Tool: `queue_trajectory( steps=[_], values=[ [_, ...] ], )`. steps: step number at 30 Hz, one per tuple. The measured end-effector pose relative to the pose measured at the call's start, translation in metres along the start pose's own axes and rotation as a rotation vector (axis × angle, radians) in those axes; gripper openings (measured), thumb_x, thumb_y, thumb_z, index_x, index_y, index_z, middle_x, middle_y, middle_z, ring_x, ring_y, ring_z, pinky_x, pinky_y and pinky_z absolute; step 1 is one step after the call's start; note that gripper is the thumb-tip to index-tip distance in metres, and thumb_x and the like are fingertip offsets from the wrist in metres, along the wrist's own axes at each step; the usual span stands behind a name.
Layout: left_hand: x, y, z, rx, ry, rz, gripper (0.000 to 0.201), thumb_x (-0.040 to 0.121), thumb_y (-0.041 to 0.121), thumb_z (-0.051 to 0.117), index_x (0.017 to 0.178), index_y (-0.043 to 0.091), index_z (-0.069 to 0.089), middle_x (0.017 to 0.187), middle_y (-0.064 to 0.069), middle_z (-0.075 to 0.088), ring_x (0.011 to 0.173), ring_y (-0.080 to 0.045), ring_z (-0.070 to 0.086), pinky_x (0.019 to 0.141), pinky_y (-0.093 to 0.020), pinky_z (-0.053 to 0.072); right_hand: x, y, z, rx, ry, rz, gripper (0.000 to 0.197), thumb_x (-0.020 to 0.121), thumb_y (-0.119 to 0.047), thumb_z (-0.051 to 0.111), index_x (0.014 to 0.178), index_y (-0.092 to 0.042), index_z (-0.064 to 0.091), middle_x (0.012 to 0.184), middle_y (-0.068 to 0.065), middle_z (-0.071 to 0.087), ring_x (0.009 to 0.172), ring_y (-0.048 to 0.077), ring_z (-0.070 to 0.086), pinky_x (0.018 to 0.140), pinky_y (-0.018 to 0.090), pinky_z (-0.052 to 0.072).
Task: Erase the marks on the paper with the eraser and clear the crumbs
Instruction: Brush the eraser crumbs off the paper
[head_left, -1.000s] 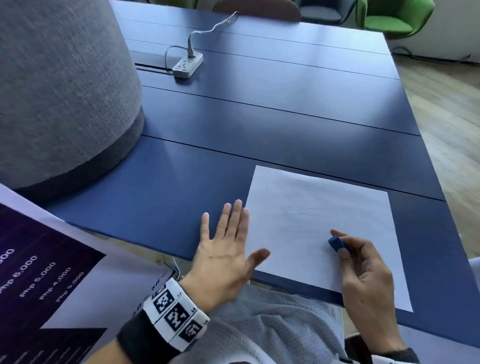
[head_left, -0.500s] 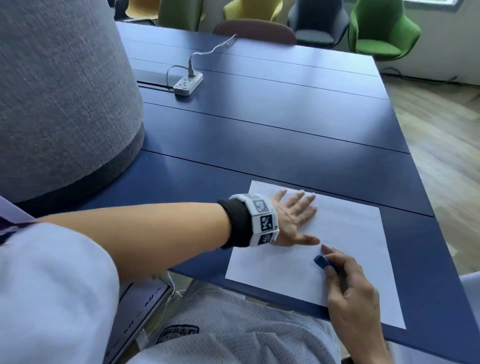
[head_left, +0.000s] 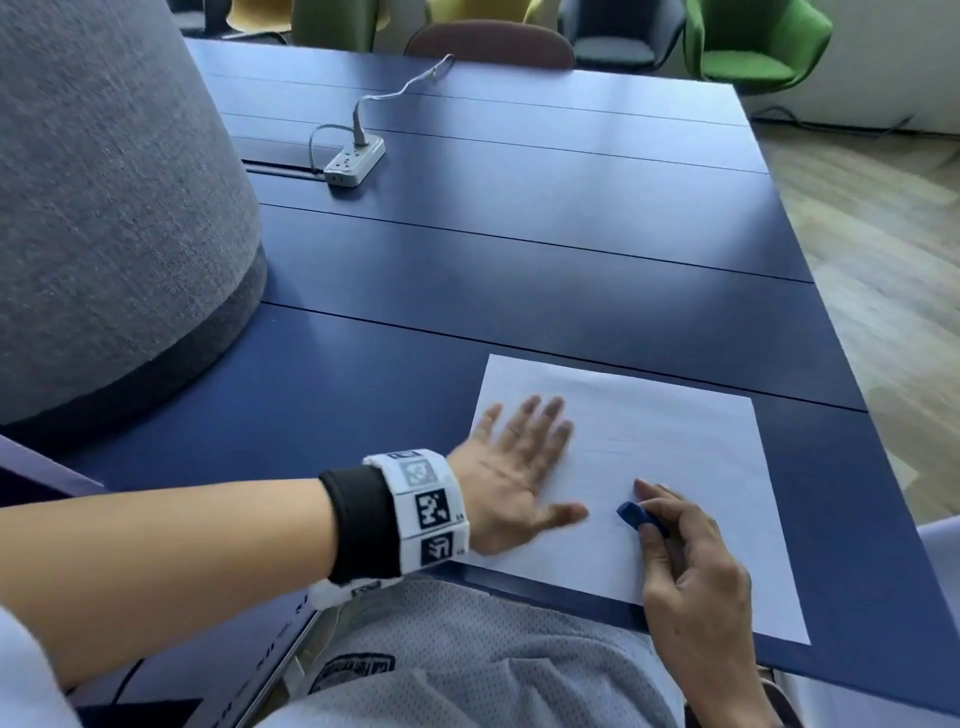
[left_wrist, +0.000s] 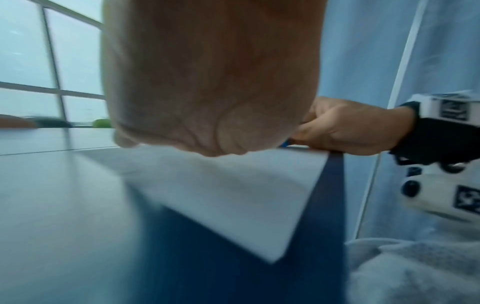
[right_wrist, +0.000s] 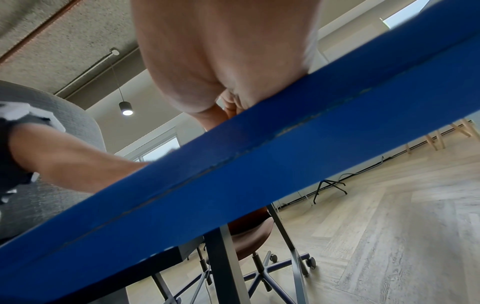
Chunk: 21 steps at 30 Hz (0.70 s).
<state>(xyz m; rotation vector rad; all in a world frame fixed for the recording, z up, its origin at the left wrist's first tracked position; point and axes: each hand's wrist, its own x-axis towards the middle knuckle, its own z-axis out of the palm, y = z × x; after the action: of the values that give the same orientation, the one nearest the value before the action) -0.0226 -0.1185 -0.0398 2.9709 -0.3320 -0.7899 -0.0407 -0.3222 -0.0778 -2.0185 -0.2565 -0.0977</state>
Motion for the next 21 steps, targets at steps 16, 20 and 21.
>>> queue_trajectory(
  steps=[16, 20, 21],
  values=[
    [0.003, -0.052, -0.011, 0.123, 0.044, -0.366, 0.104, 0.072, 0.079, -0.013, 0.146, 0.008, -0.028, 0.155, -0.009, -0.034, 0.141, -0.021, -0.035, 0.109, -0.060, -0.024, -0.002, 0.003, 0.001, -0.023, -0.015, -0.048, 0.027, 0.086, -0.002, 0.064, 0.100, -0.026, 0.062, 0.117, -0.011, 0.061, 0.114, 0.004, 0.058, 0.098, 0.010, 0.042],
    [0.005, -0.027, -0.010, 0.186, 0.031, 0.030, 0.086, 0.084, 0.074, -0.003, 0.151, 0.024, -0.023, 0.156, 0.001, -0.033, 0.142, -0.015, -0.033, 0.112, -0.056, -0.021, -0.002, 0.003, 0.000, -0.052, -0.015, -0.059, 0.026, 0.086, -0.003, 0.064, 0.102, -0.024, 0.063, 0.117, -0.013, 0.060, 0.116, 0.008, 0.058, 0.099, 0.014, 0.043],
    [0.003, -0.026, -0.006, 0.189, 0.000, 0.057, 0.083, 0.088, 0.073, 0.001, 0.152, 0.024, -0.022, 0.156, 0.002, -0.032, 0.143, -0.014, -0.031, 0.113, -0.055, -0.021, -0.002, 0.003, 0.000, -0.055, -0.013, -0.060, 0.026, 0.086, -0.002, 0.065, 0.101, -0.023, 0.063, 0.116, -0.015, 0.060, 0.116, 0.009, 0.058, 0.099, 0.011, 0.042]
  ],
)
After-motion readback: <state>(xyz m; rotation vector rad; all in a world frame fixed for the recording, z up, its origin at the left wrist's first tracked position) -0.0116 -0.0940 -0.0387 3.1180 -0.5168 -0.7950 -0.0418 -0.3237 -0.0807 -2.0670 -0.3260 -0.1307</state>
